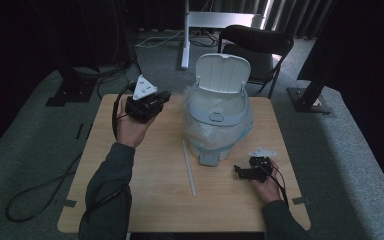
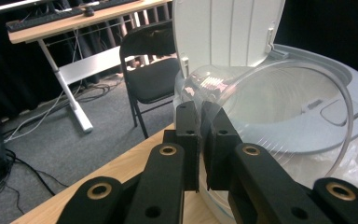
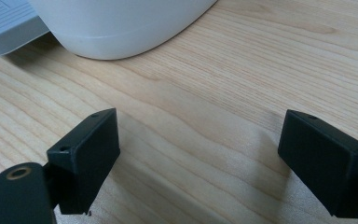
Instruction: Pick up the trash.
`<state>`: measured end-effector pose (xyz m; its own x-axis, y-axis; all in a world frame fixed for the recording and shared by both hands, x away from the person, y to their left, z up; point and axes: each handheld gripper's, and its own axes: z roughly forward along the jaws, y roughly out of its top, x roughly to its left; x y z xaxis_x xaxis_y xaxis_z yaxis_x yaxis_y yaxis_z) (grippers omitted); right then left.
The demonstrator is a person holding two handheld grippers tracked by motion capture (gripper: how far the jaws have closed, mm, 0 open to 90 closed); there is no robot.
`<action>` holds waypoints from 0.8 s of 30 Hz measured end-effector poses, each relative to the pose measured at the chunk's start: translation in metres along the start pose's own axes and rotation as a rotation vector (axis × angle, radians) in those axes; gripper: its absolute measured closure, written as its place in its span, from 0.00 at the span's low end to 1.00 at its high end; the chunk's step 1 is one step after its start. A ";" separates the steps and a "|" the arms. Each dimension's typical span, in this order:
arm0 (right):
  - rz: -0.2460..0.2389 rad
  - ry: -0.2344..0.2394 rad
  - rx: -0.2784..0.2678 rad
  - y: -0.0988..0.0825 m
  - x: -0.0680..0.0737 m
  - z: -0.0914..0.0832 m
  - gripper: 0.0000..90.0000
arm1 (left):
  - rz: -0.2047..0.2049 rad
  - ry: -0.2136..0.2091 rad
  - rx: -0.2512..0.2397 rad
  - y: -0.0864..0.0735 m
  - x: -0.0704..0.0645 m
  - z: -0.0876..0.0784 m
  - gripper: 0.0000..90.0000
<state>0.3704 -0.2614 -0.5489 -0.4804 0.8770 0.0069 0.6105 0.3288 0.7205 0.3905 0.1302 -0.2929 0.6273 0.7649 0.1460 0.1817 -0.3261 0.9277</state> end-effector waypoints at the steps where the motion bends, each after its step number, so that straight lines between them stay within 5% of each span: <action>1: 0.000 0.000 0.000 0.000 0.000 0.000 0.13 | 0.001 -0.001 0.000 0.001 0.000 0.001 0.95; 24: 0.000 0.000 0.000 0.000 0.000 0.000 0.13 | 0.010 -0.031 0.008 0.013 -0.010 0.021 0.95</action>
<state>0.3704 -0.2614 -0.5489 -0.4807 0.8769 0.0068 0.6103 0.3289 0.7206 0.4031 0.1065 -0.2894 0.6524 0.7440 0.1441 0.1812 -0.3378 0.9236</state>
